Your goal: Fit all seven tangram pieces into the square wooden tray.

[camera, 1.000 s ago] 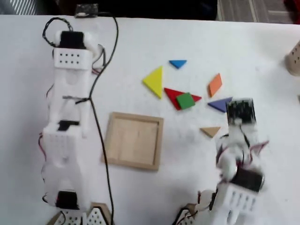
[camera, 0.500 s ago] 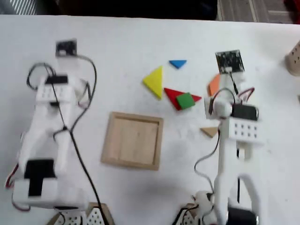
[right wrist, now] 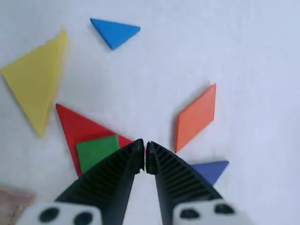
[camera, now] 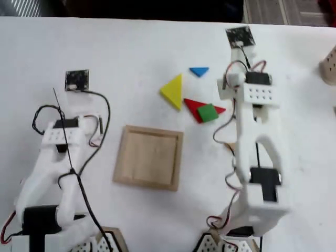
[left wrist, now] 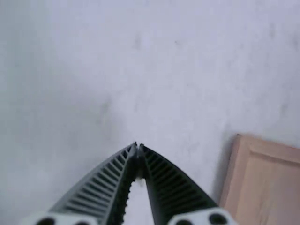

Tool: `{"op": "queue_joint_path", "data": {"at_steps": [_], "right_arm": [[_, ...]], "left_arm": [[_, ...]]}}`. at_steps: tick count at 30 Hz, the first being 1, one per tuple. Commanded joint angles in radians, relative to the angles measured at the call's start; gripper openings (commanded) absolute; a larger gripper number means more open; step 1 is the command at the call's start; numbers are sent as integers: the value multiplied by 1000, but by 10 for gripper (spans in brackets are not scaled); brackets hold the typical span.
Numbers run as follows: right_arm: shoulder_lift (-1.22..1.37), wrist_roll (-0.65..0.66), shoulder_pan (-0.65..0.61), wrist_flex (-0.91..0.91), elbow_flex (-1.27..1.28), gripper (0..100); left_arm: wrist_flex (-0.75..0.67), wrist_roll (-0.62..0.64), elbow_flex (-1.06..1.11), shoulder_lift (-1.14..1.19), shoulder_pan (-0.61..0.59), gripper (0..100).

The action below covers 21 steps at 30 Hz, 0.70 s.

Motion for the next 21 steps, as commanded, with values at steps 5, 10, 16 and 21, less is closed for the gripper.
{"op": "queue_joint_path", "data": {"at_steps": [5, 10, 16, 21], "right_arm": [[317, -6, -73, -151, -307, 22], [524, -8, -87, -156, -572, 21], [800, -8, -88, -157, -984, 20], [1067, -8, -104, -160, -1332, 20]], "left_arm": [[-37, -8, -5, -48, -4, 24], [-54, -8, -3, -48, -5, 24], [-54, -8, -3, -48, -4, 24], [-72, -9, 14, -48, -2, 24]]}}
